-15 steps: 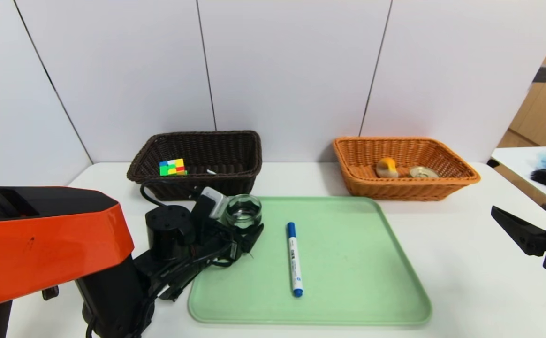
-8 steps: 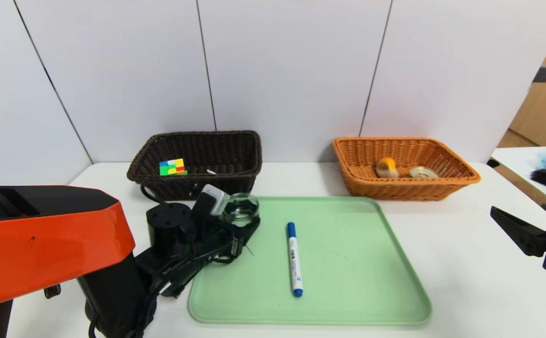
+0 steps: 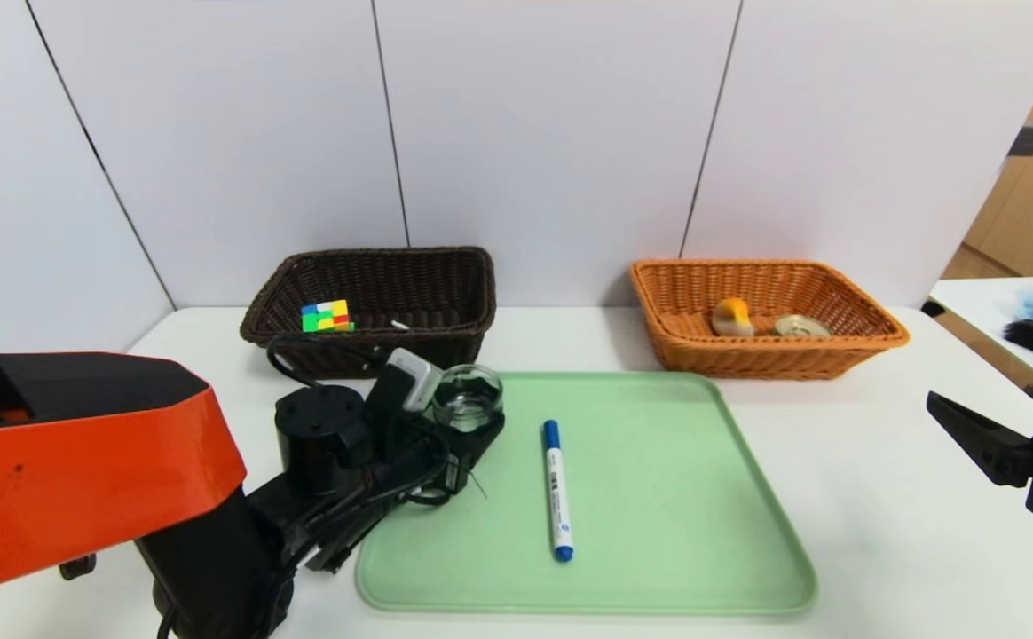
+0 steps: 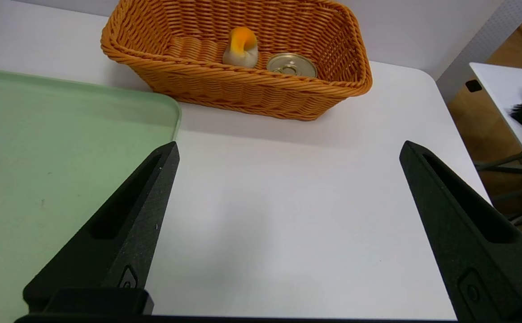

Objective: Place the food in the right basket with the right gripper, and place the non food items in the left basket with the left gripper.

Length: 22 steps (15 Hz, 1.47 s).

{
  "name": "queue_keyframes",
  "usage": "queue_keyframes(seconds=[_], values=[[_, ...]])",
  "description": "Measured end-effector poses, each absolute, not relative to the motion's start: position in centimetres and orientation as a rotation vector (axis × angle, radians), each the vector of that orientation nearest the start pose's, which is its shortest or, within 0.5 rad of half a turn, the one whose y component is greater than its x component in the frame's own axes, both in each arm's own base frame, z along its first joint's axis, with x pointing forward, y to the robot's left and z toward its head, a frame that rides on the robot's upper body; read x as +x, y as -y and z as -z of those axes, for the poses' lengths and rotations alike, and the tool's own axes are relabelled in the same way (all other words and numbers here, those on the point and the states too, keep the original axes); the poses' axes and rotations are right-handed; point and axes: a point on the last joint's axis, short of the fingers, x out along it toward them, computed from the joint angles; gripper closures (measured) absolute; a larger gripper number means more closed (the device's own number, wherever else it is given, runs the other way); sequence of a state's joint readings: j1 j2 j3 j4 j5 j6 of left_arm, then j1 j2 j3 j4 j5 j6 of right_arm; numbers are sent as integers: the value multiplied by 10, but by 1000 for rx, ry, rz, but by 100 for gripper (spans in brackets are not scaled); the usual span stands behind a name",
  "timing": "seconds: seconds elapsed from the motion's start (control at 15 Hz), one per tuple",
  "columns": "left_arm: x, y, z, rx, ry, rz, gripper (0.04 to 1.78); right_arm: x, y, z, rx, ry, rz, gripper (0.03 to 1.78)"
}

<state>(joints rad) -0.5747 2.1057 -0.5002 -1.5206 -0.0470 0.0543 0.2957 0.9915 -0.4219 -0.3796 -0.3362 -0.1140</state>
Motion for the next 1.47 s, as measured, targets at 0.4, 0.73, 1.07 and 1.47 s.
queue_keyframes(seconds=[0.4,0.73,1.07,1.47], values=[[237,197,-117,101,100,778,61,120,-29,-200,-174,-187,29,11],[254,185,-165,122,241,765,61,119,-29,-199,-177,-189,29,11],[279,150,-203,151,131,762,61,119,-29,-198,-177,-192,27,11],[315,104,-232,202,-52,636,61,118,-28,-198,-177,-191,29,11]])
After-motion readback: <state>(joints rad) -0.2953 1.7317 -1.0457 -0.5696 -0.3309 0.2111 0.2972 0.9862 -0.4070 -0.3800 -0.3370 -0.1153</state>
